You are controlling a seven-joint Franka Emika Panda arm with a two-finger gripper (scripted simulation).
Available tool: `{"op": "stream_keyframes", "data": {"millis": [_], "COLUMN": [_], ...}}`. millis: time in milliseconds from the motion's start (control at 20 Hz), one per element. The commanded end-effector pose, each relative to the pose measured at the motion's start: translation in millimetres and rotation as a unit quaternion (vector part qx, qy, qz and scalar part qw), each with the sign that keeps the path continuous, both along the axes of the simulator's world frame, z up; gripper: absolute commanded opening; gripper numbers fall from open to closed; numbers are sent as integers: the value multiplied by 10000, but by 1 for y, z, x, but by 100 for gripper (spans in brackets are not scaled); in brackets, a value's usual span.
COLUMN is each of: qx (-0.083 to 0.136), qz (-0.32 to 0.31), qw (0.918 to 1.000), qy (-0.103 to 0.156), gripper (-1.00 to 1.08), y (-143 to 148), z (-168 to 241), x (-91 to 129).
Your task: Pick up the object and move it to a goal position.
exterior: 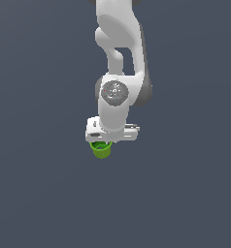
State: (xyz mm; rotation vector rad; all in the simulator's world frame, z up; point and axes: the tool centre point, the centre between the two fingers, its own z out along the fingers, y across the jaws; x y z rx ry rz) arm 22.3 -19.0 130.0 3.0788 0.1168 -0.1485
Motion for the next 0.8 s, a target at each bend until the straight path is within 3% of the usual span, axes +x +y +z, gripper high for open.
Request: {"op": "stream_keyframes", "data": {"millis": [0,300,500,750], "qx": [-98,-391,-582,-785], "qz": [-172,-674,-998,-1337], "qw": [9989,9842,9653,9370], "qy": [-419,-1588,-2343,-3130], "gripper": [-100,-100,-100,-100], "y": [-7,-26,-39,-50], "z": [30,123,190,265], "x": [25,78,99,109]}}
